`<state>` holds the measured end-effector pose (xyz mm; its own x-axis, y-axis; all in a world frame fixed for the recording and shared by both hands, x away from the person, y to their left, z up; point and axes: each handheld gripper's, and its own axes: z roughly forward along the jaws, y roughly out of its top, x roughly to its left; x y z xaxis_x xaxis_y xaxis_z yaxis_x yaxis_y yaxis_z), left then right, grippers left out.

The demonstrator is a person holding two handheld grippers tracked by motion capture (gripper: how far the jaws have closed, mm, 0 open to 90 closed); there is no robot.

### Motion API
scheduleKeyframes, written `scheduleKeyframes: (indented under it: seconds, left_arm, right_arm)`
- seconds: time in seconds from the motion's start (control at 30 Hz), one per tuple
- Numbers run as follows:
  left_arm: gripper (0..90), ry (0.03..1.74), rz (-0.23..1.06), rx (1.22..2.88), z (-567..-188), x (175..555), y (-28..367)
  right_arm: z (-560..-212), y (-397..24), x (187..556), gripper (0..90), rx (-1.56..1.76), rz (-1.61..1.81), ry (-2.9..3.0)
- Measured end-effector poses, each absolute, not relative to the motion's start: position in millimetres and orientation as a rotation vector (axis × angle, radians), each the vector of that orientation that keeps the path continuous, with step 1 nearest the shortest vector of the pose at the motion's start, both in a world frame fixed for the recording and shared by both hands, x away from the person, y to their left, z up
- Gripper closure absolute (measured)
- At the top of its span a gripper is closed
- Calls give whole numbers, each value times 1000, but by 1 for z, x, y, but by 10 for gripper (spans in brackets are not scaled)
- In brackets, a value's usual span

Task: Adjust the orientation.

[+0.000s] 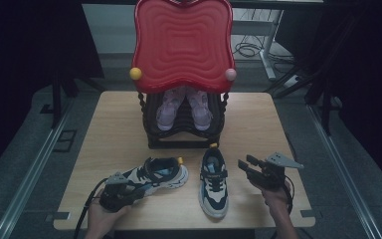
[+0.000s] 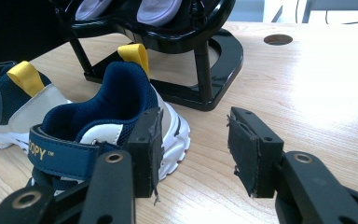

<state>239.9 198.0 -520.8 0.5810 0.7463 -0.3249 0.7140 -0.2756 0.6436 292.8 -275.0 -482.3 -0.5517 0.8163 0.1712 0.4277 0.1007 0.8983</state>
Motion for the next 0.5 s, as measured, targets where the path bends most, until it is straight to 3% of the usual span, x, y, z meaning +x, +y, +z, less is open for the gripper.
scheduleKeyframes:
  seconds: [0.5]
  left_arm:
    - [896,1219,75,1991,-519,250,215]
  right_arm:
    - [-482,-276,293,547,1225,1437,2014]
